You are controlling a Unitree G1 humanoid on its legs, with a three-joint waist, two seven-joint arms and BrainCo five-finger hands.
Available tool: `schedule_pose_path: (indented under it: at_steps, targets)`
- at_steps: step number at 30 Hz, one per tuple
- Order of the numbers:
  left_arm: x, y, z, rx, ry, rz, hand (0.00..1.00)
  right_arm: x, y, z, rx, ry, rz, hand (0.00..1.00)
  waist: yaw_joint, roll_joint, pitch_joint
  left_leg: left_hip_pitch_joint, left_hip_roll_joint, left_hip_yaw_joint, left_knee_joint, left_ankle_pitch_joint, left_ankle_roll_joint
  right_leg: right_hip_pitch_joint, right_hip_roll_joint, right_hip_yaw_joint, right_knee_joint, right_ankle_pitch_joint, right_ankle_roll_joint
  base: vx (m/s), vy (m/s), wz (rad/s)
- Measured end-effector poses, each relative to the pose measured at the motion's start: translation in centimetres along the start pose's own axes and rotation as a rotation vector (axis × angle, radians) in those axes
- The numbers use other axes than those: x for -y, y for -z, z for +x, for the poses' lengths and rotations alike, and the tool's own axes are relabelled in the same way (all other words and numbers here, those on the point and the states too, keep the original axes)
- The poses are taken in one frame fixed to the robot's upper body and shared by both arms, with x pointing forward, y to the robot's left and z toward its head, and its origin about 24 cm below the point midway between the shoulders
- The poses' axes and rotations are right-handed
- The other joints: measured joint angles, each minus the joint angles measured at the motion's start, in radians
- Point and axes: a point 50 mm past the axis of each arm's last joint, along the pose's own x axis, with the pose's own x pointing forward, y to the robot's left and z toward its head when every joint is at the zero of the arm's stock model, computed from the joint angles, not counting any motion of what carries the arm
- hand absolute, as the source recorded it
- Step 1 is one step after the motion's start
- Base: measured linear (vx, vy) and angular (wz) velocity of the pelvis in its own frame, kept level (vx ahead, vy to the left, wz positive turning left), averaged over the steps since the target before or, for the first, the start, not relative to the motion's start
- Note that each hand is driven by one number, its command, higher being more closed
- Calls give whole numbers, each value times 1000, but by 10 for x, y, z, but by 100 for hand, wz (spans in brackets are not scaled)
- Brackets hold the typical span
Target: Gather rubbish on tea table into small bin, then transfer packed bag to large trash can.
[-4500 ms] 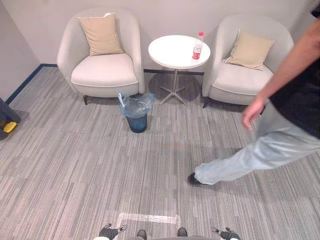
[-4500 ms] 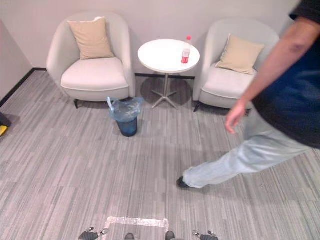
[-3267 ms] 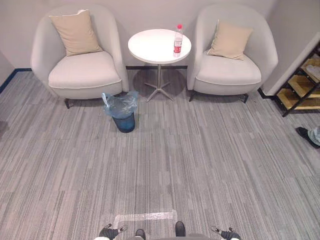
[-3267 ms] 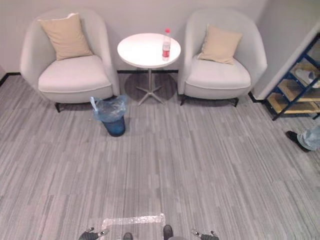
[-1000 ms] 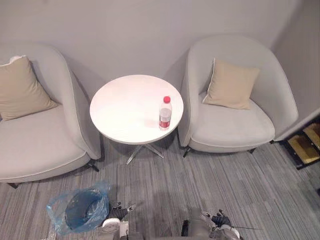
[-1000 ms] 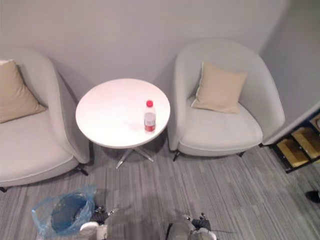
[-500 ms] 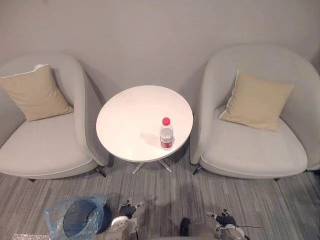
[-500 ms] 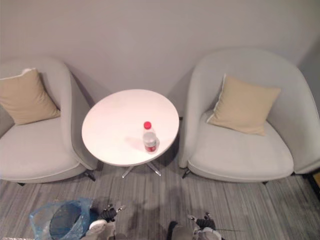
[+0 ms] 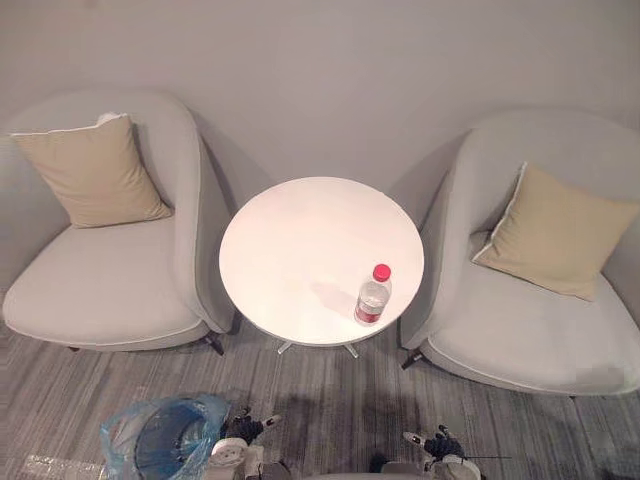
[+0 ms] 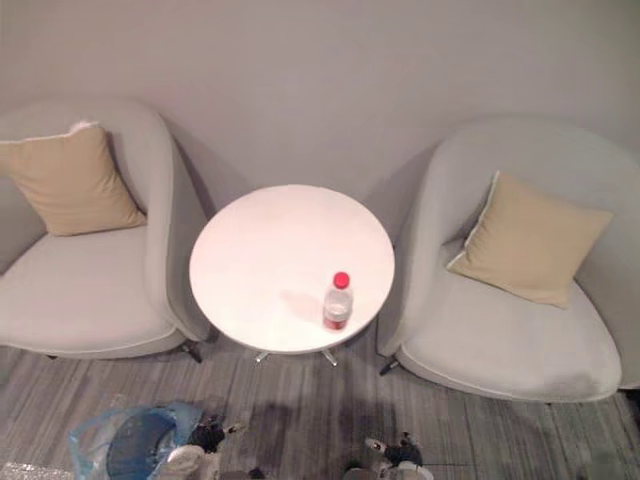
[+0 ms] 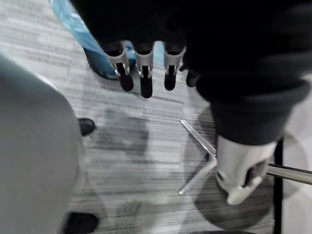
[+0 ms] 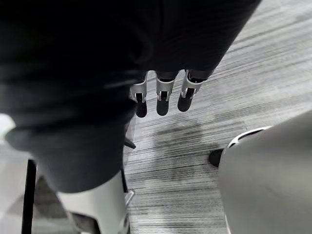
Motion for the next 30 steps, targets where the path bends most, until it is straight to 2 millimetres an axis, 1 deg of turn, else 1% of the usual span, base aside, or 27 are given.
schedule_pose_path:
  at_steps: [2,4,6,8,10,13,14,16,18,21,26,30]
  targets:
    - [-2,4,-1,-9,-2,19,0,-1,-13,-1,74,-15,-56,0,2,7,-5,17,-1,0,-24,10,14,11,4,11,-17,11,-7,52,-18,-9]
    - [0,4,-1,-7,5,41,0,-2,-38,-3,199,-33,-120,0,-1,11,-8,23,-2,1,-35,10,14,16,9,28,-41,26,-5,33,1,-18]
    - [0,4,-1,-6,5,45,0,-3,-70,-11,365,-46,-180,0,-1,11,-9,20,-2,1,-35,11,16,17,11,43,-69,49,-6,4,20,-22]
    - [1,3,-1,0,11,67,0,-4,-91,-19,479,-49,-209,0,-1,9,-9,15,-4,0,-38,11,16,18,11,46,-88,67,-5,-18,34,-8]
    - [1,2,-1,10,13,84,0,-7,-105,-25,560,-58,-226,0,-1,2,-13,14,-7,-3,-46,11,16,20,11,48,-108,81,0,-30,33,-1]
    - [-1,3,-2,22,12,93,0,-13,-114,-30,614,-77,-250,0,0,-5,-15,12,-11,-20,-50,11,16,31,10,41,-127,94,-1,-49,20,10]
    - [-1,2,-2,25,14,101,0,-15,-114,-32,624,-84,-256,0,0,-8,-16,12,-14,-28,-51,11,16,38,8,37,-135,97,-1,-63,8,14]
    - [-1,2,-2,28,16,109,0,-19,-119,-36,659,-92,-295,0,0,-8,-16,10,-15,-35,-55,12,16,38,8,36,-142,101,5,-79,-4,5]
    - [-1,2,-2,28,18,120,0,-24,-125,-41,704,-107,-306,0,-3,-10,-17,4,-22,-51,-73,33,18,31,4,33,-147,104,7,-102,-23,10]
    - [0,2,-2,30,17,120,0,-29,-133,-46,753,-104,-339,0,-3,-10,-16,5,-24,-76,-121,71,12,19,7,19,-145,107,9,-112,-47,18]
    - [0,2,-3,38,13,126,0,-32,-133,-47,769,-81,-363,0,-1,-10,-16,15,-23,-92,-162,103,6,17,10,6,-143,111,8,-74,-29,10]
    - [-1,2,-3,38,5,126,0,-34,-134,-48,767,-66,-330,0,0,-11,-15,14,-24,-106,-175,113,4,16,11,-4,-143,112,9,-41,-11,8]
